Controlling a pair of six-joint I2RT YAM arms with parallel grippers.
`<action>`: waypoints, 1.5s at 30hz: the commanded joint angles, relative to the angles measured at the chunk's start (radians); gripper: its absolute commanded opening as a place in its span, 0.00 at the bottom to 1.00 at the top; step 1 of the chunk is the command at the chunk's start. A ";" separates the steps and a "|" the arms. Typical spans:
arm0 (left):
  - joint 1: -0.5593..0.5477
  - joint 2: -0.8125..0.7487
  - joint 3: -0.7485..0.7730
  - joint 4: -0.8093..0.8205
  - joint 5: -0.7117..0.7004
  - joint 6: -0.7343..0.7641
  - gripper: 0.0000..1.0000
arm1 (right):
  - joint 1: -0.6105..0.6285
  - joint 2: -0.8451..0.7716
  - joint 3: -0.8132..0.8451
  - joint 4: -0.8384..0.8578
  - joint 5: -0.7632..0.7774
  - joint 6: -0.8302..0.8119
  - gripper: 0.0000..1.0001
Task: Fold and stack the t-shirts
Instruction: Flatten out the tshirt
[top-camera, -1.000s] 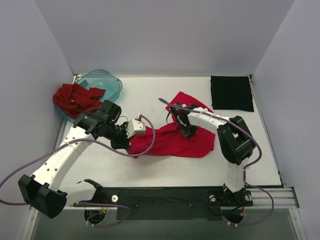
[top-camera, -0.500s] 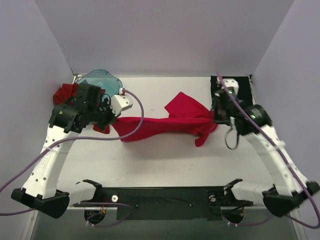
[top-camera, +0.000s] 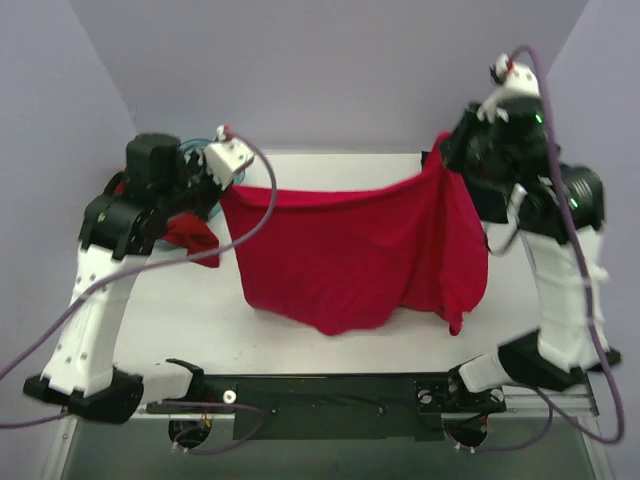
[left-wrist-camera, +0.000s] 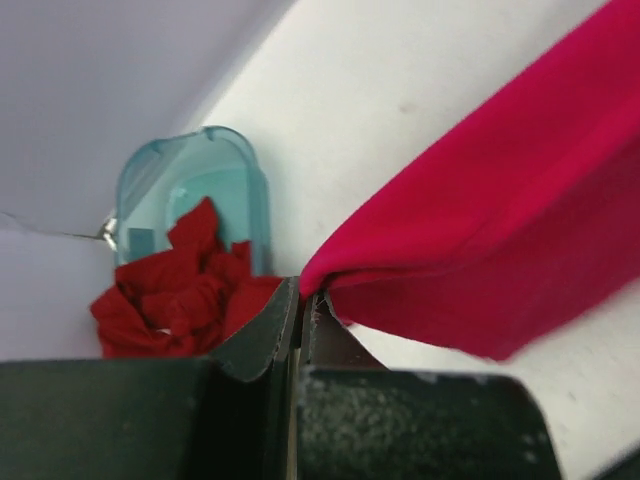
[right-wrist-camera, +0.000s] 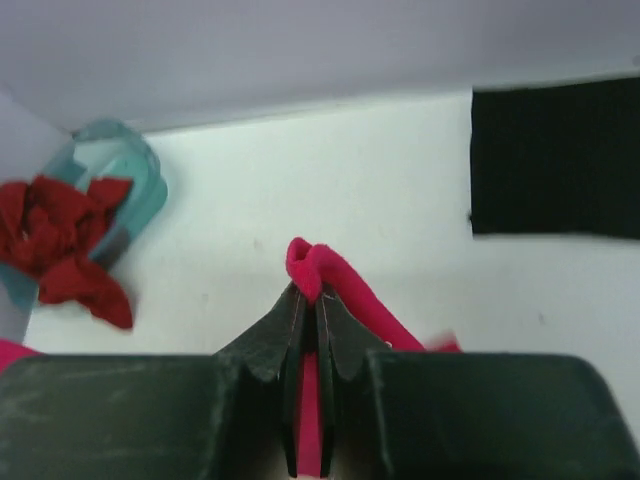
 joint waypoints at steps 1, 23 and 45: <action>0.058 0.241 0.228 0.337 -0.166 0.006 0.00 | -0.078 0.329 0.372 0.148 -0.027 -0.131 0.00; 0.179 0.194 0.477 0.201 -0.108 0.081 0.00 | -0.210 -0.008 0.088 0.366 -0.260 -0.212 0.00; 0.179 0.098 0.363 -0.031 0.037 -0.085 0.00 | -0.194 0.029 0.080 0.200 -0.292 -0.279 0.00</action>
